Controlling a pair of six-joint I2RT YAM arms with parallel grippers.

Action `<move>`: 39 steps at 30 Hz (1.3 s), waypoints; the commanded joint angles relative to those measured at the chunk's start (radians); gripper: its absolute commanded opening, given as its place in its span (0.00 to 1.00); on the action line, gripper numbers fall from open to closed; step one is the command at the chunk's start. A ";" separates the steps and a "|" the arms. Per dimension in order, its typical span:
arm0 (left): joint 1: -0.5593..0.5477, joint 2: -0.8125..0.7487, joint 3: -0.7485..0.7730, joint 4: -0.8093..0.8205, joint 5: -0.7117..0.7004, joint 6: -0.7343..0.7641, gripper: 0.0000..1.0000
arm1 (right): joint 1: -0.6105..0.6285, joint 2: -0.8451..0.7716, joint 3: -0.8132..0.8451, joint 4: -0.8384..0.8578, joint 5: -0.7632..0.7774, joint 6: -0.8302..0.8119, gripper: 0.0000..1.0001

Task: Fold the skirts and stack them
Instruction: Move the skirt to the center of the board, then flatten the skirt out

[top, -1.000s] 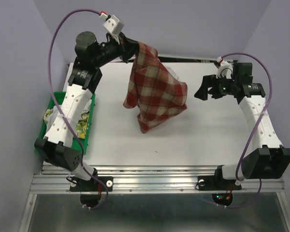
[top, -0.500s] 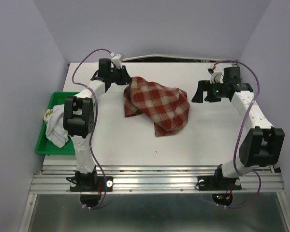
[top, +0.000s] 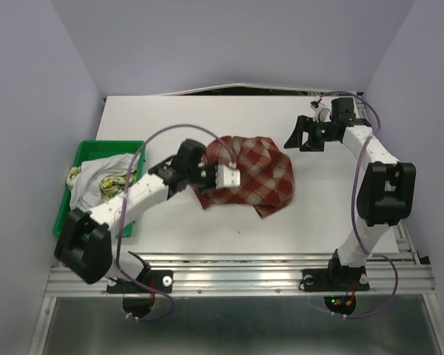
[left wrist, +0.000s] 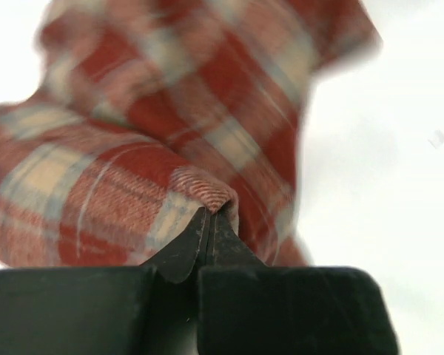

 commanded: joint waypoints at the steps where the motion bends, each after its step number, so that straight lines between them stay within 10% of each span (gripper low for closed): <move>1: -0.161 -0.178 -0.279 -0.095 -0.214 0.493 0.00 | -0.009 0.013 0.065 0.048 -0.077 0.005 0.90; 6: -0.199 -0.224 -0.376 0.015 -0.340 0.514 0.15 | -0.009 0.056 0.059 0.064 -0.143 -0.022 0.90; 7: -0.196 -0.221 -0.356 0.020 -0.343 0.477 0.29 | -0.009 0.060 0.060 0.078 -0.169 -0.019 0.90; 9: -0.192 -0.221 -0.270 -0.003 -0.334 0.363 0.90 | 0.016 0.076 0.079 0.103 -0.174 -0.016 0.92; 10: -0.183 -0.229 -0.239 -0.028 -0.326 0.321 0.98 | 0.037 0.108 0.127 0.094 -0.177 -0.022 0.92; 23: 0.336 -0.168 0.080 0.014 0.004 -0.456 0.94 | 0.255 0.336 0.509 0.002 0.131 0.056 0.78; 32: 0.393 0.104 0.169 -0.111 -0.012 -0.635 0.98 | 0.368 0.606 0.770 -0.213 0.274 -0.030 0.76; 39: 0.394 0.252 0.183 -0.117 0.083 -0.744 0.99 | 0.369 0.620 0.772 -0.238 0.186 -0.045 0.45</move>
